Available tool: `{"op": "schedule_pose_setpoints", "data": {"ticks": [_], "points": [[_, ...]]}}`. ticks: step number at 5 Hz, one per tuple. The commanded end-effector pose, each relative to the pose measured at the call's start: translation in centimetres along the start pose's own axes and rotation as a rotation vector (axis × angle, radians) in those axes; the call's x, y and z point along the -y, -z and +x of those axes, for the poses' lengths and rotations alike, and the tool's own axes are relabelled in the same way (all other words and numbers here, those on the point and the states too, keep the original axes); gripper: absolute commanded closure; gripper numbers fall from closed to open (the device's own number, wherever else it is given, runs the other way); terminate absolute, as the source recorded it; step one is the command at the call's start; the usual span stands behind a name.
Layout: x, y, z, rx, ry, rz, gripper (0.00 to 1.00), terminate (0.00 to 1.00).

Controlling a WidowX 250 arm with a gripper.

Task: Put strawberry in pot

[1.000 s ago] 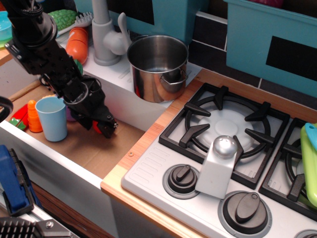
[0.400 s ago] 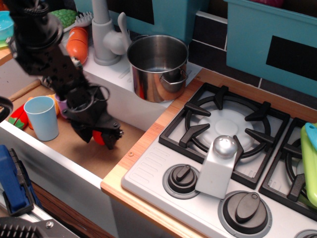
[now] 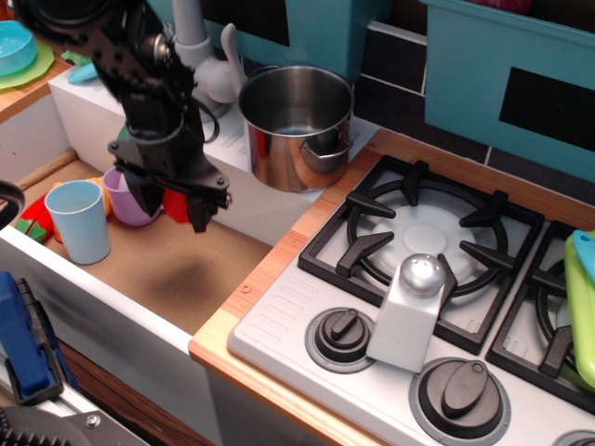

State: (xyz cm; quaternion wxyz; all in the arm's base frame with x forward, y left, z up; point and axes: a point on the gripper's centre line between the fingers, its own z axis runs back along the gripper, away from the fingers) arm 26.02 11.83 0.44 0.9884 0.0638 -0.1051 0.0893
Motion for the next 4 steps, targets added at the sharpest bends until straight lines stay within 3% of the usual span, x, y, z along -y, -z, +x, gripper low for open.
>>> {"op": "schedule_pose_setpoints", "data": {"ticks": [1, 3, 4], "points": [[0.4, -4.4, 3.0, 0.101, 0.056, 0.06, 1.0, 0.0], [0.9, -8.6, 5.3, 0.1, 0.101, 0.169, 1.0, 0.0], [1.3, -10.1, 6.7, 0.112, 0.152, 0.194, 1.0, 0.0]]}}
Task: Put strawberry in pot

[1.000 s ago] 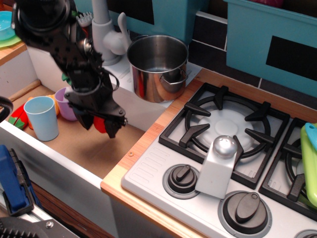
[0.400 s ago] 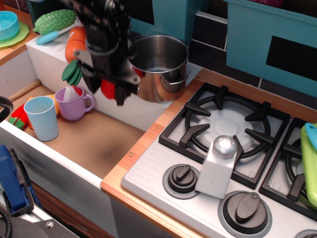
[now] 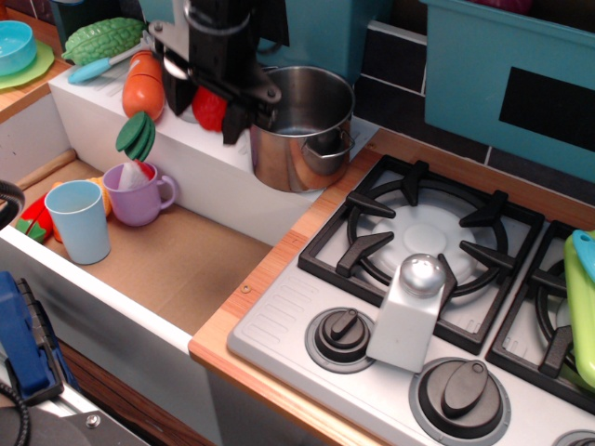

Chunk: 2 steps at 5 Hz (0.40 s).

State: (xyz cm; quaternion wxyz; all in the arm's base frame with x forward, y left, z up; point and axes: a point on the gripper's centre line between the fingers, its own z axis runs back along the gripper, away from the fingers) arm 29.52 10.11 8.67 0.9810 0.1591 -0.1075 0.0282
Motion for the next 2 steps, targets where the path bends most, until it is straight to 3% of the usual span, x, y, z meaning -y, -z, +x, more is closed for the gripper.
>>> {"op": "schedule_pose_setpoints", "data": {"ticks": [1, 2], "points": [[0.4, -2.8, 3.6, 0.101, 0.045, 0.022, 1.0, 0.0], [1.5, -3.1, 5.1, 0.119, 0.071, -0.006, 1.0, 0.0]]}}
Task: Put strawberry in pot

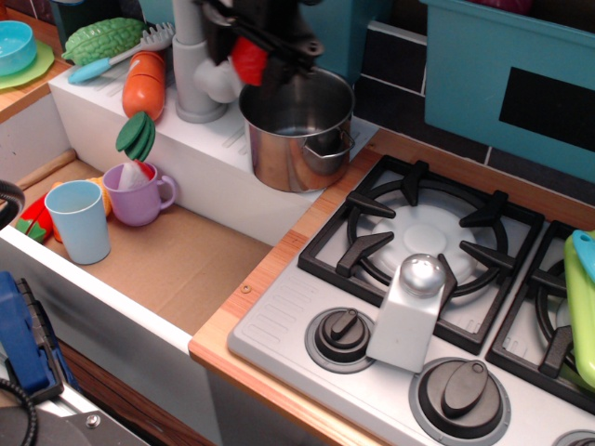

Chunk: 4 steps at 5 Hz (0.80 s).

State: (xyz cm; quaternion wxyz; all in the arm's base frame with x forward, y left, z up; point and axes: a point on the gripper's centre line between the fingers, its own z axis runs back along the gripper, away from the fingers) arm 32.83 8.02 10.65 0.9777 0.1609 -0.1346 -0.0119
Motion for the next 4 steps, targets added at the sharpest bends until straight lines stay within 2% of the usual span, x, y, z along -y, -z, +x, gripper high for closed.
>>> {"op": "schedule_pose_setpoints", "data": {"ticks": [1, 2, 3, 4], "points": [[0.86, -0.74, 2.9, 0.09, 0.017, -0.047, 1.0, 0.0], [0.86, -0.74, 2.9, 0.09, 0.017, -0.047, 0.0, 0.0], [0.86, -0.74, 2.9, 0.09, 0.017, -0.047, 0.0, 0.0], [0.86, -0.74, 2.9, 0.09, 0.017, -0.047, 0.0, 1.0]]}}
